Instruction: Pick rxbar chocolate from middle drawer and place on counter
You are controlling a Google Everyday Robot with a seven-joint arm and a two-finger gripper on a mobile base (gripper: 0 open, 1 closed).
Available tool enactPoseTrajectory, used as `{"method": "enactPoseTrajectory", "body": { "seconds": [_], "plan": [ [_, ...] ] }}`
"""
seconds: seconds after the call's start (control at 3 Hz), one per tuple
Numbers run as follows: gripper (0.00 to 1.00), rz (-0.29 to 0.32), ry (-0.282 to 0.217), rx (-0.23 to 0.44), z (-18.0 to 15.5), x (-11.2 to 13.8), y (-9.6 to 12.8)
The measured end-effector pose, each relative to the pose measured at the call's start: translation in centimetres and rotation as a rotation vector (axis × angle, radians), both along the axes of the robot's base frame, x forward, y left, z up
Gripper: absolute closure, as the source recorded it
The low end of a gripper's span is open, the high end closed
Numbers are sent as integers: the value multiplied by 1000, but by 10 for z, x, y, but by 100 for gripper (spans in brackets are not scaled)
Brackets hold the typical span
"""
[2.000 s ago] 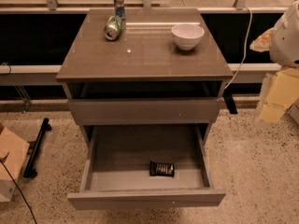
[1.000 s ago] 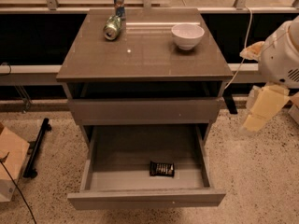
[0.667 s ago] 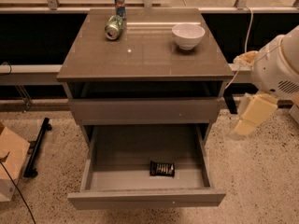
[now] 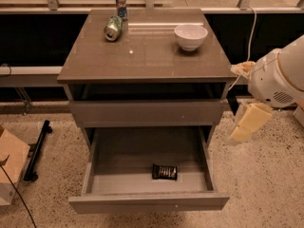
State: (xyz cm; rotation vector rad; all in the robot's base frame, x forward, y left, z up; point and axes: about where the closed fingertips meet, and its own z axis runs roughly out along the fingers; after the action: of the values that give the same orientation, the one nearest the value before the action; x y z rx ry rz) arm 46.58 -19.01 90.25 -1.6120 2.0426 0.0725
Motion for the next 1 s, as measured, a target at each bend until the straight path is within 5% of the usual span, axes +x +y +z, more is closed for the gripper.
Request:
{"method": "enactPoseTrajectory", "body": {
  "seconds": [0.33,1.0],
  "plan": [
    [0,-25,18,-17,-11,-2,6],
    [0,-162,146,14,-85,8,20]
  ]
}}
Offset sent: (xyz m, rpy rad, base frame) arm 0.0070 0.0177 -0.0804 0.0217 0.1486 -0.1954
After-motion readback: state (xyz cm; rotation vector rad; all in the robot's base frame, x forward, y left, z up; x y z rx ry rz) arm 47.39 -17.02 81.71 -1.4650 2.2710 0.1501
